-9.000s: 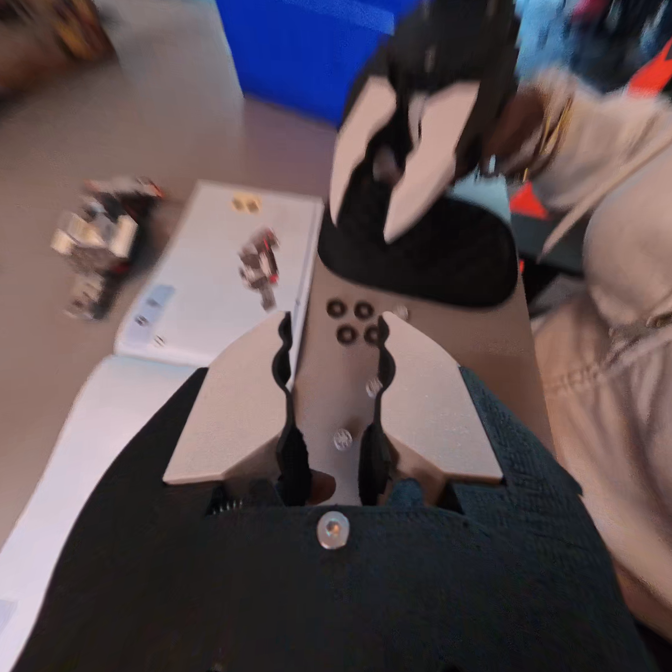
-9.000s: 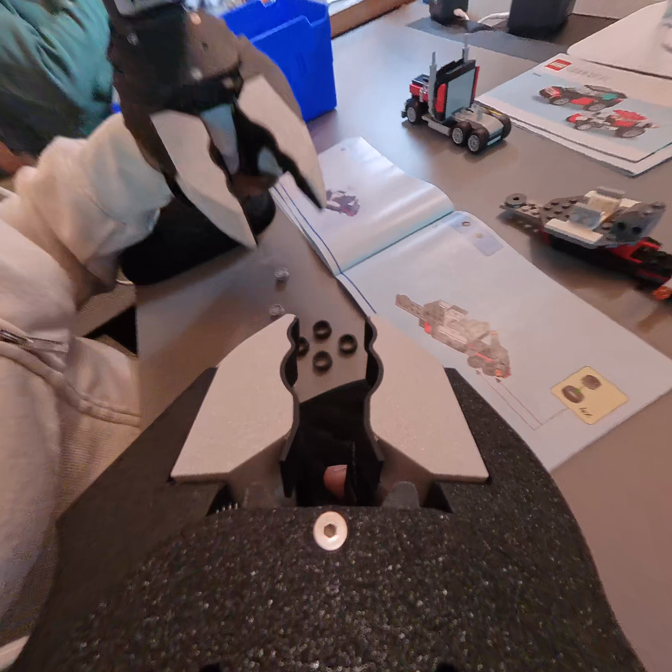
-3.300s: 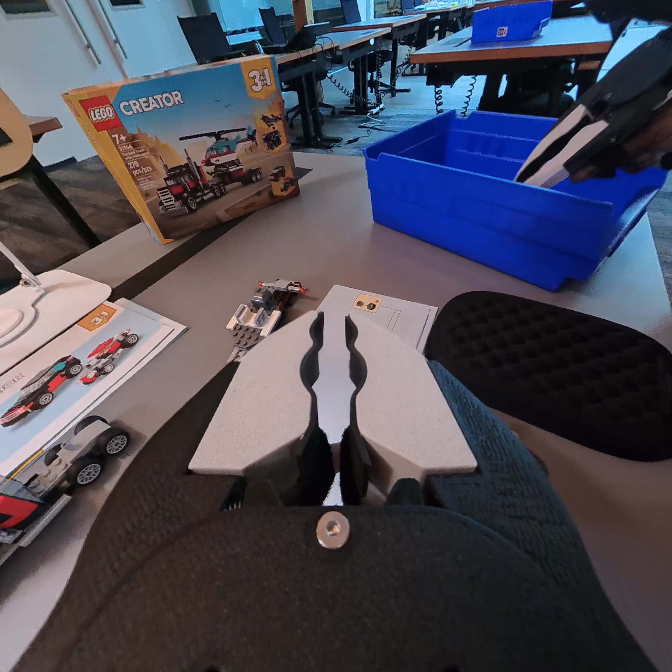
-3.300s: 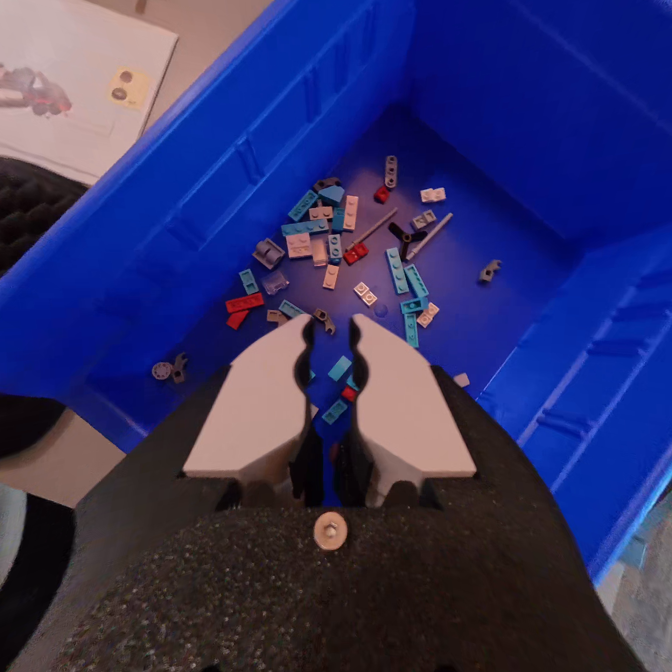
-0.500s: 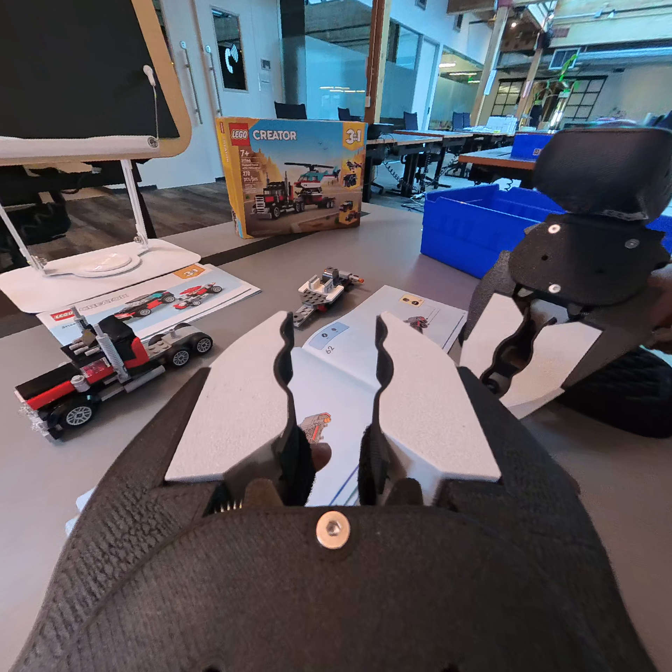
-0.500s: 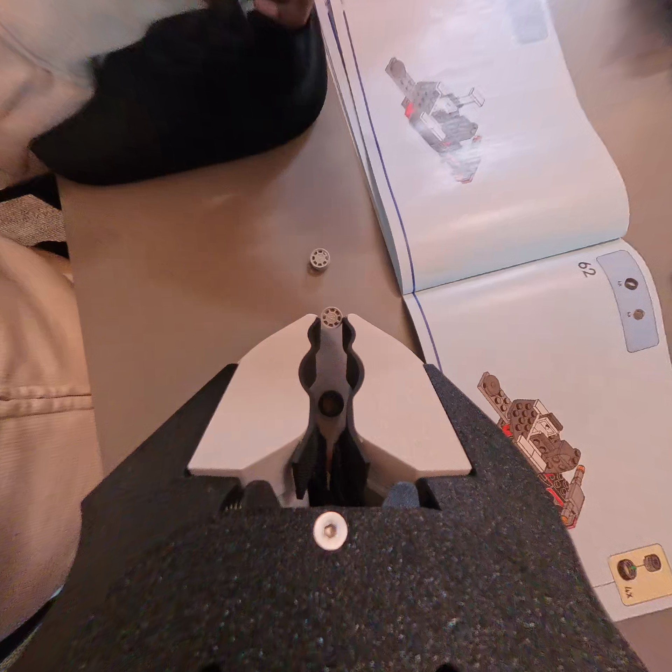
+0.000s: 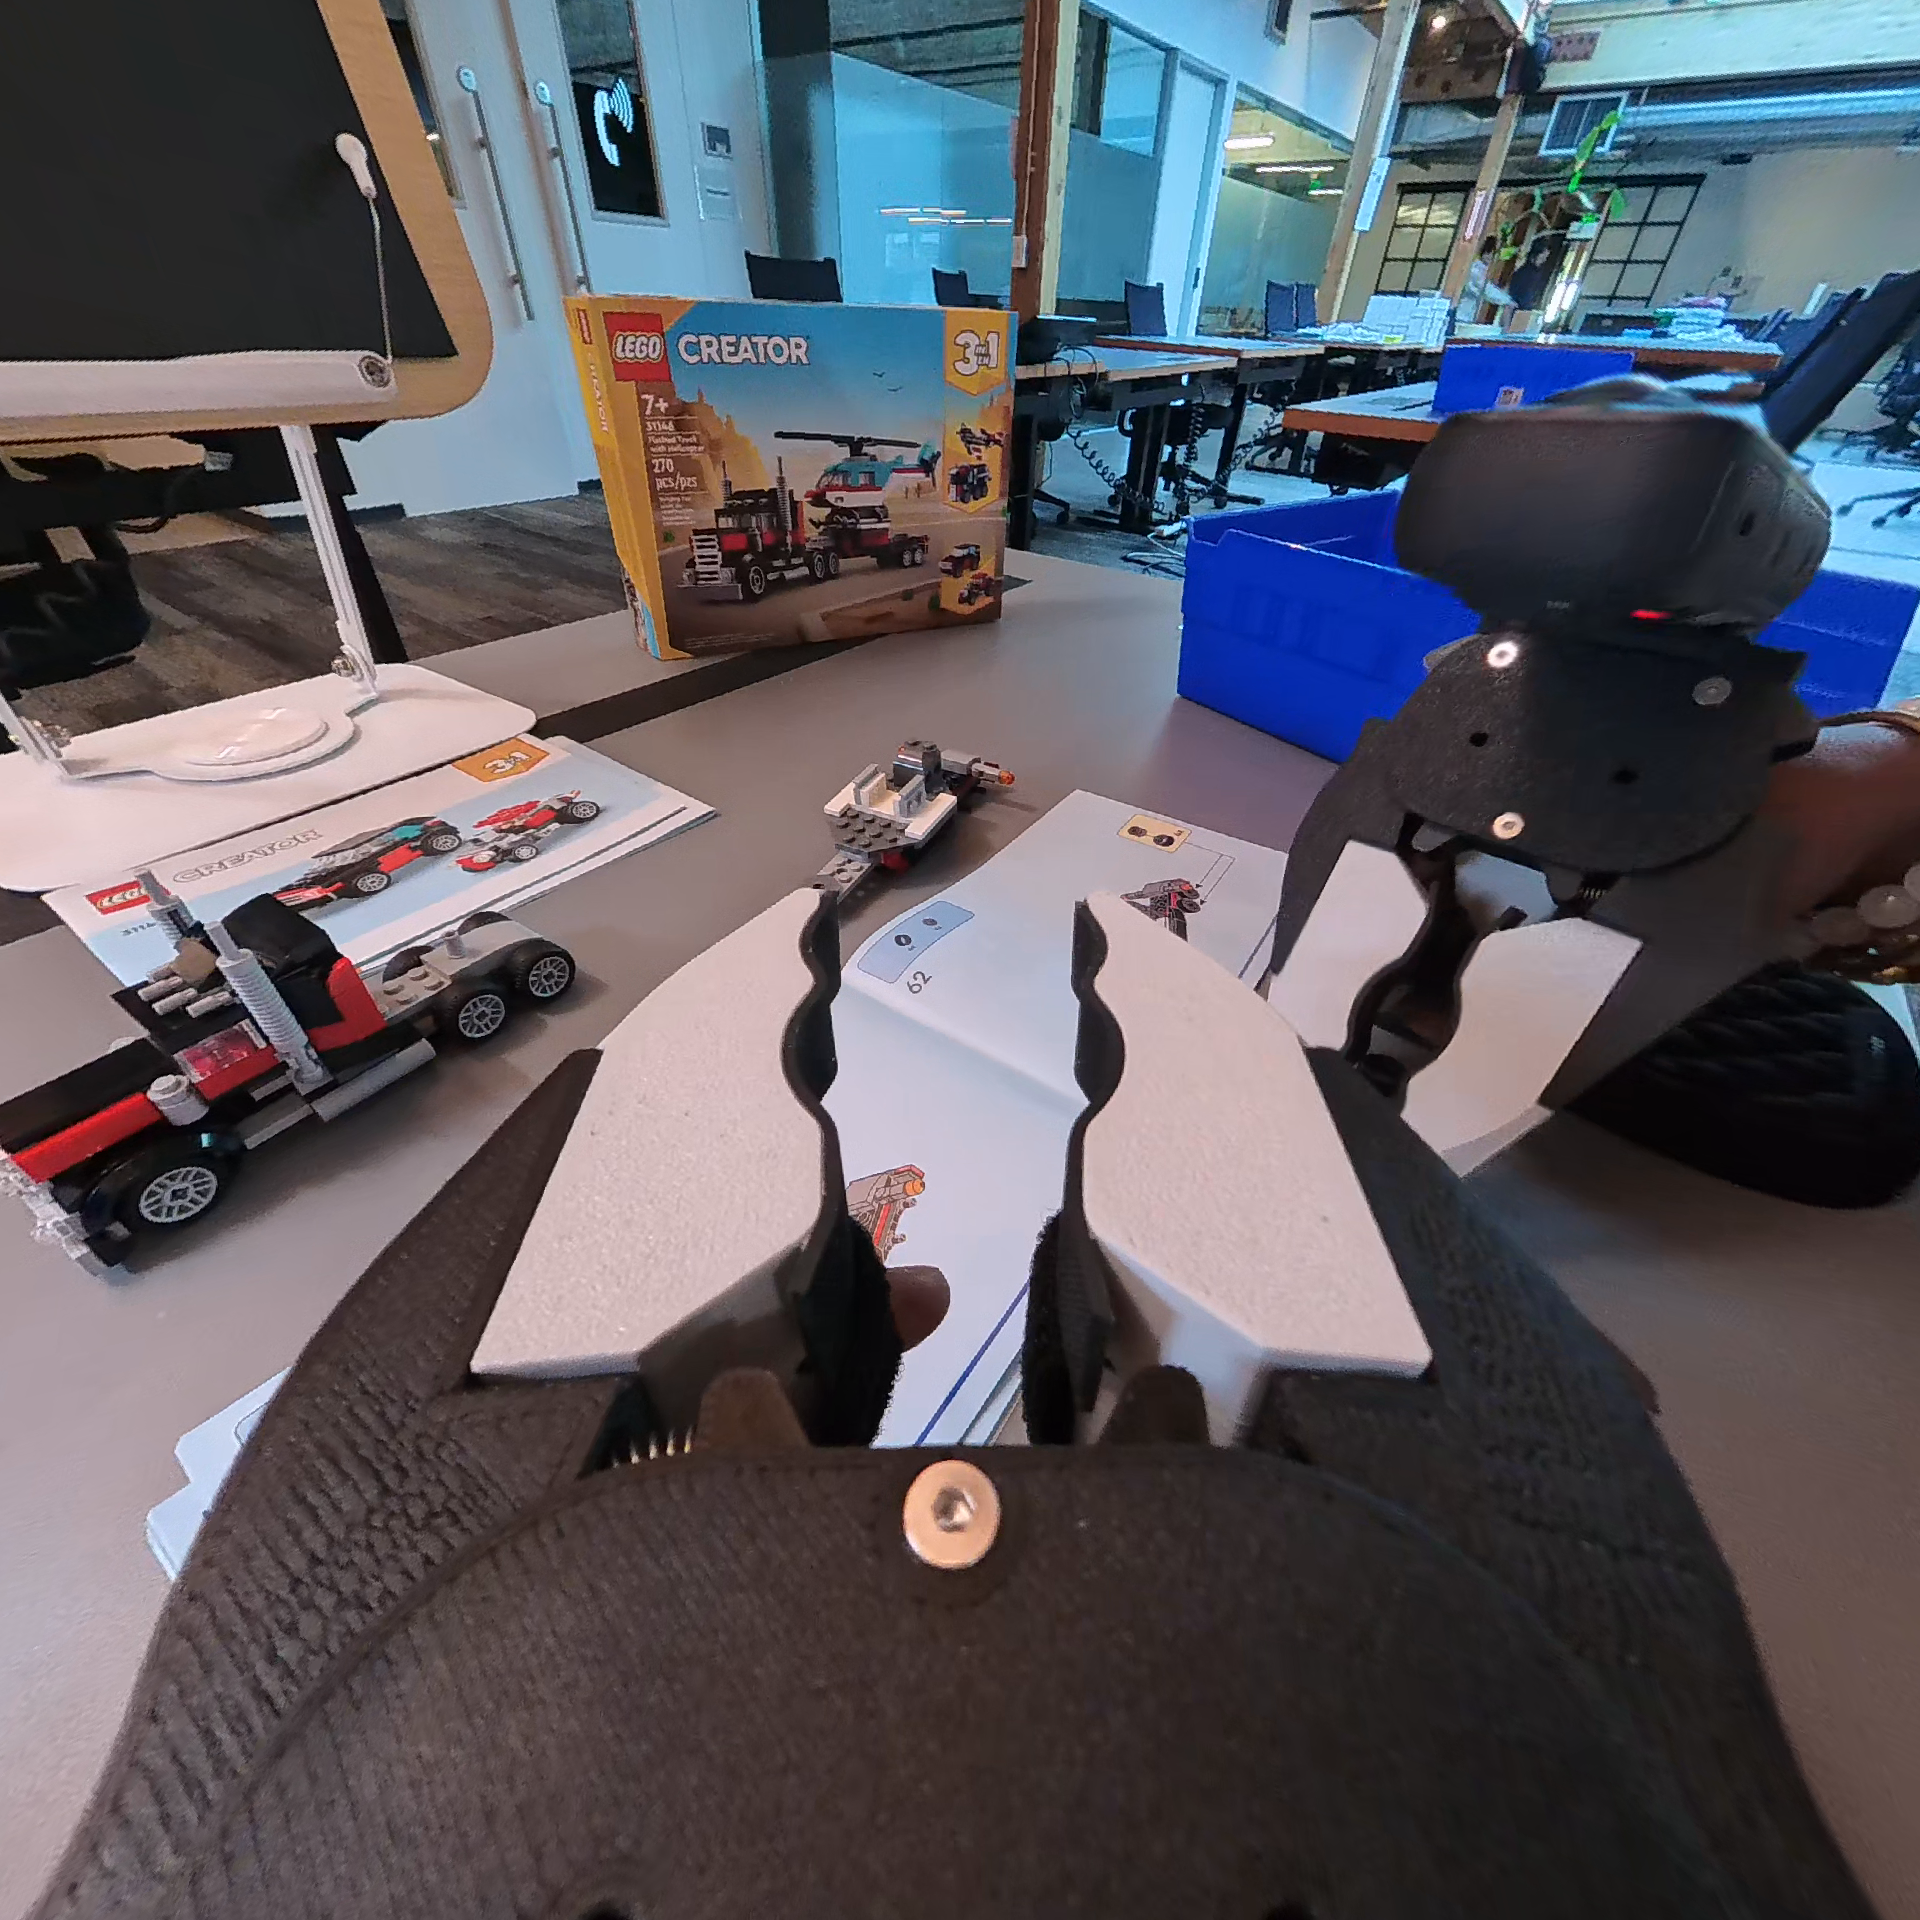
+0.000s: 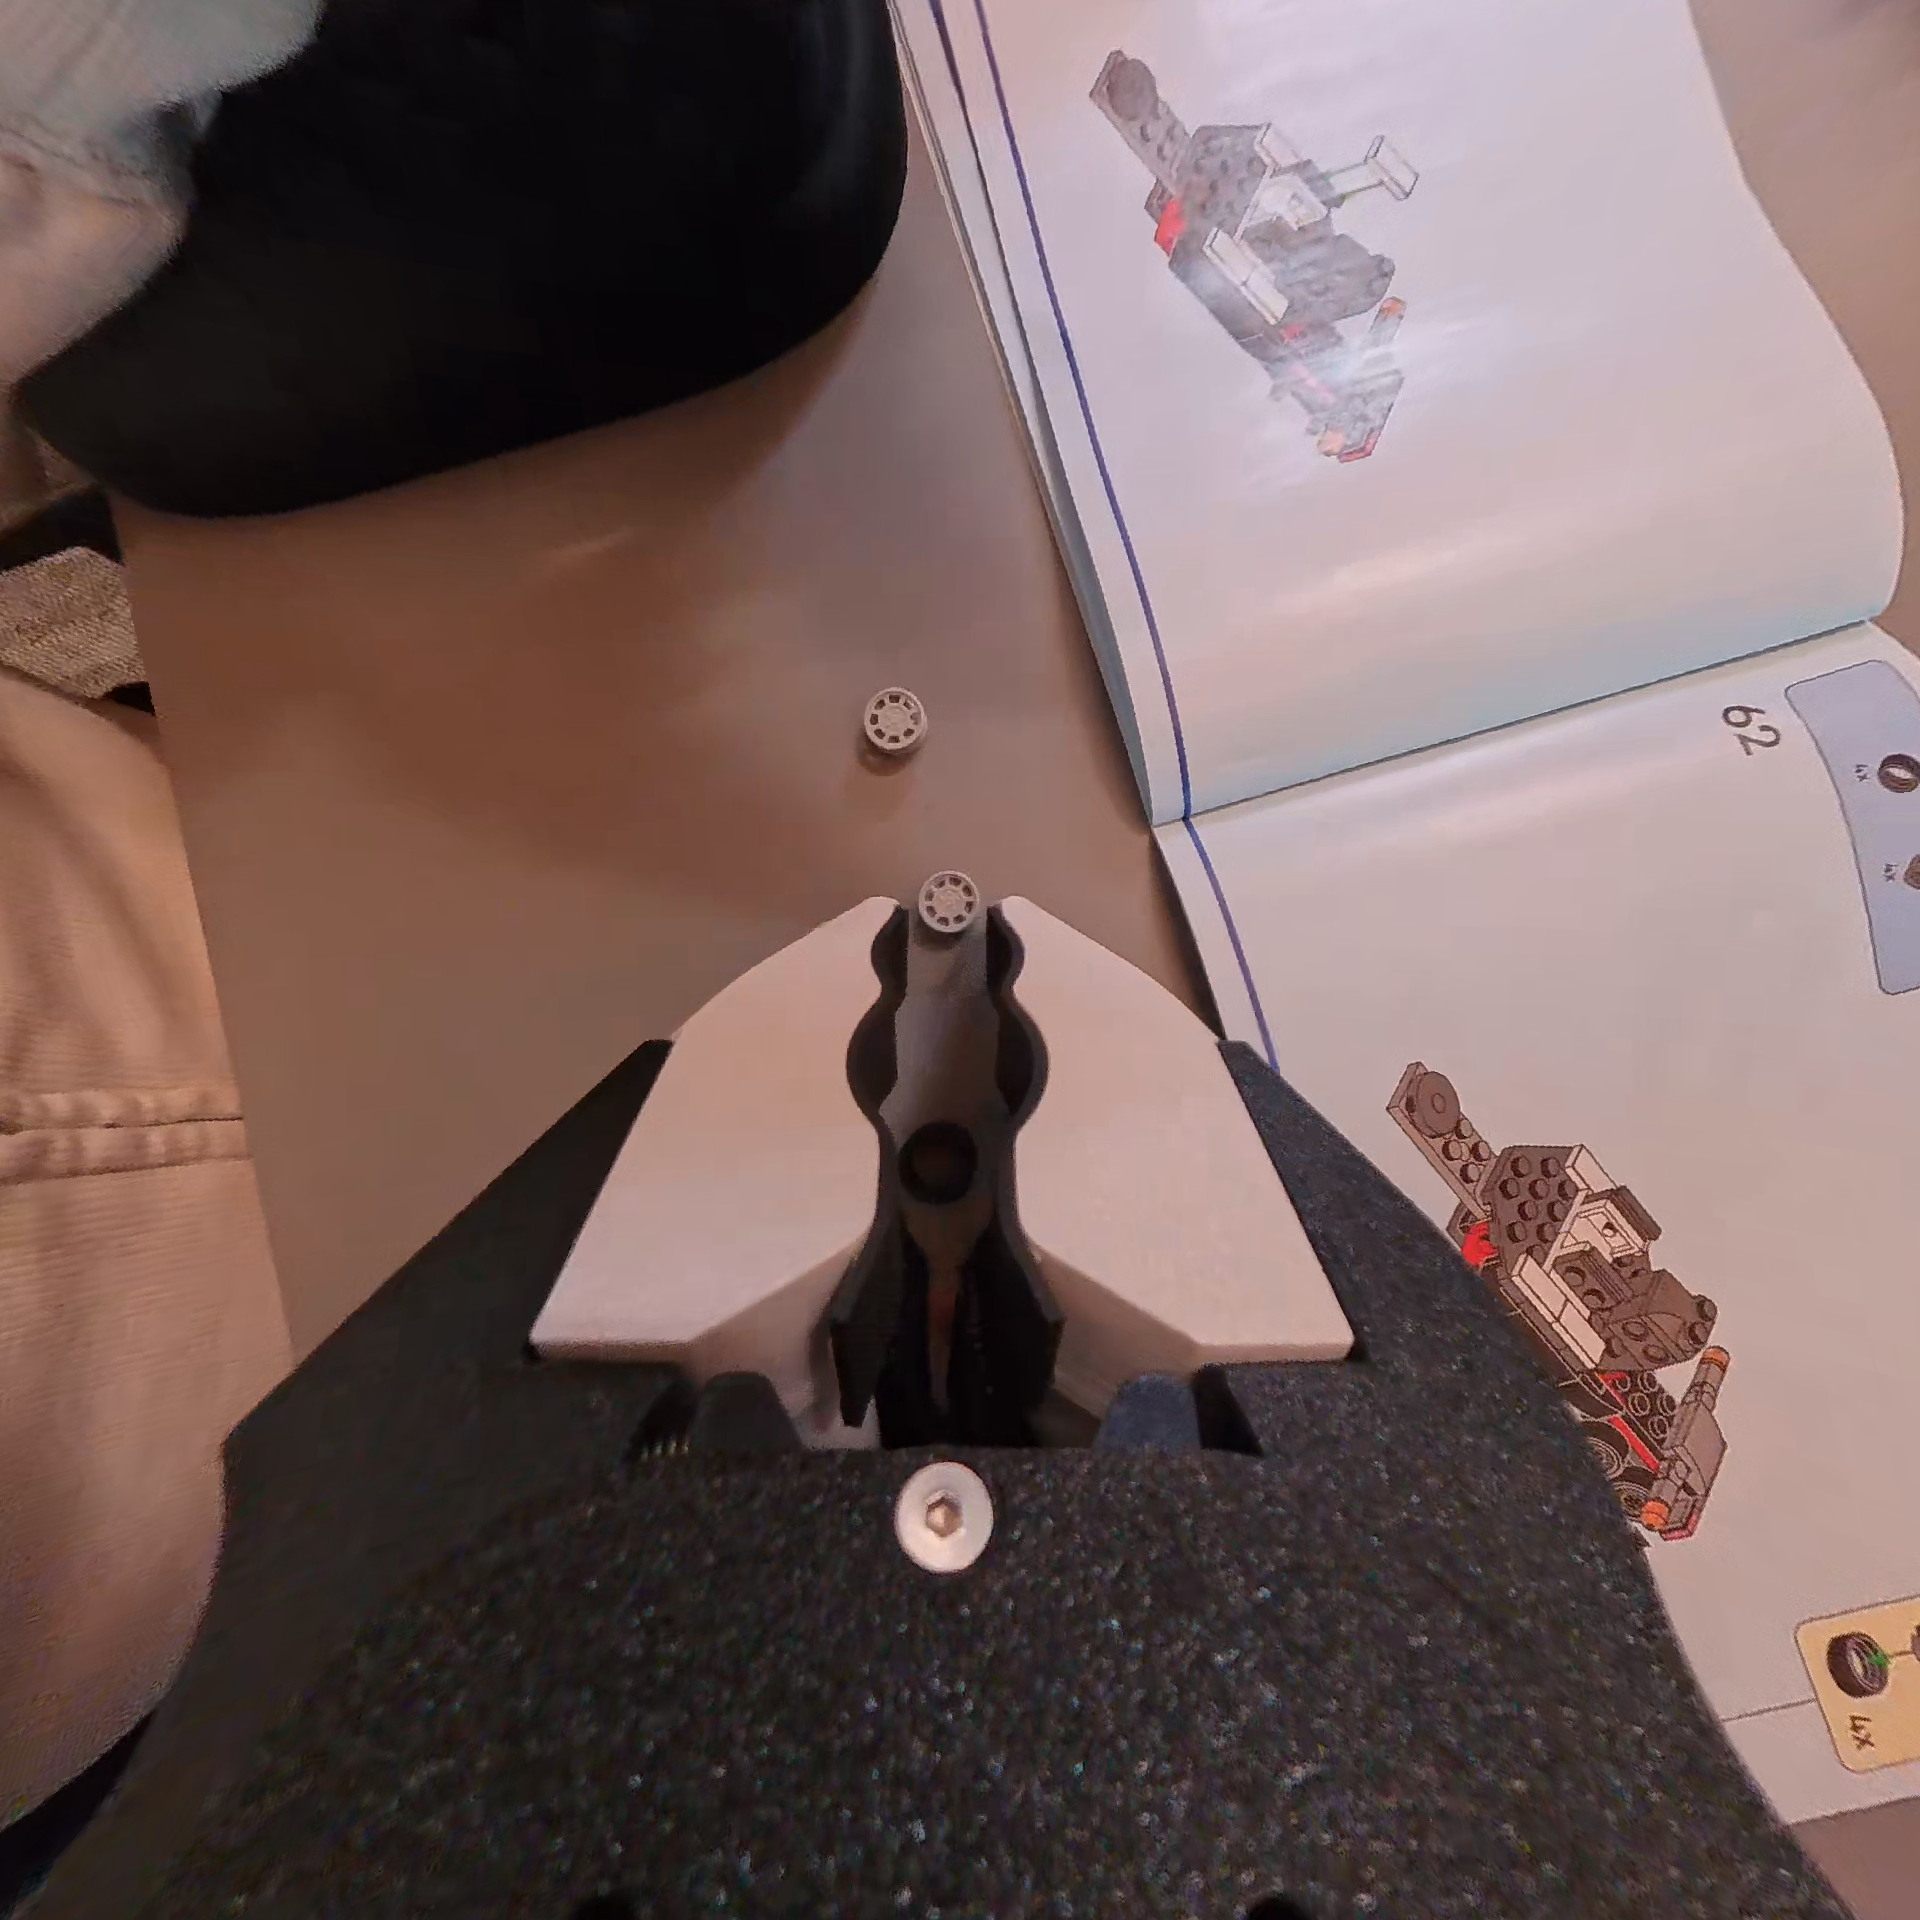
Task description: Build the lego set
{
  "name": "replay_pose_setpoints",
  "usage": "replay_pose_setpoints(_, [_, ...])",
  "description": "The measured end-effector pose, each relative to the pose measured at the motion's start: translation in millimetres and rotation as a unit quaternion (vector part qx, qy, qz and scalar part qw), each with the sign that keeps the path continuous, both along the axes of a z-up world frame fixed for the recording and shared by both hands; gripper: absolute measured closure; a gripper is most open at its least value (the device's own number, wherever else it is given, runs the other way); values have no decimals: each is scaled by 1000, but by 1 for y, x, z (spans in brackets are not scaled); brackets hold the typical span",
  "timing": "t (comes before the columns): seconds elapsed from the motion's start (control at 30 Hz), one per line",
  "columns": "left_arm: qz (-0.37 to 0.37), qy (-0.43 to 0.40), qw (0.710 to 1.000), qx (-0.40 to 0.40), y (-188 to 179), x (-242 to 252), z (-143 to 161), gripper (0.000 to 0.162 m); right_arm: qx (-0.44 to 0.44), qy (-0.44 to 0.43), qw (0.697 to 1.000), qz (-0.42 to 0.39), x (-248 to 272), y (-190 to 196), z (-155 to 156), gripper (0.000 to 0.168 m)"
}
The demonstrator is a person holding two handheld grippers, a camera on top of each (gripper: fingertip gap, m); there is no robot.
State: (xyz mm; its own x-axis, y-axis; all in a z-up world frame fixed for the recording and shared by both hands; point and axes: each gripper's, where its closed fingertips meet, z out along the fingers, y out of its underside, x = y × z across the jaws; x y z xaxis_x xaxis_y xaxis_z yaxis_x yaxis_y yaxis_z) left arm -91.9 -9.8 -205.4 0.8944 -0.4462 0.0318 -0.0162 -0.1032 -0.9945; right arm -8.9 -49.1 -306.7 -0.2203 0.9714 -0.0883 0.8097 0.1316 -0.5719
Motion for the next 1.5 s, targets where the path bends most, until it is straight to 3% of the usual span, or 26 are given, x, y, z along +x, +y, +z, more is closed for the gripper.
replay_pose_setpoints(0.03, [0,0,1000,-1,0,0,0,119,-3,5,1000,-2,0,1,2,154])
replay_pose_setpoints(0.37, [-3,7,1000,-2,0,2,-1,119,17,22,998,-54,41,28,12,149])
replay_pose_setpoints(0.93, [-15,26,999,-9,0,7,-6,119,20,9,999,-42,30,27,-5,155])
replay_pose_setpoints(1.07, [-22,34,999,-4,-2,10,-5,119,-13,58,996,-65,22,32,11,155])
replay_pose_setpoints(1.37, [-46,105,993,20,-4,33,-6,116,-79,242,959,-127,-19,51,87,155])
replay_pose_setpoints(1.5, [-17,150,988,26,0,39,-8,115,-87,291,944,-130,-34,49,107,155])
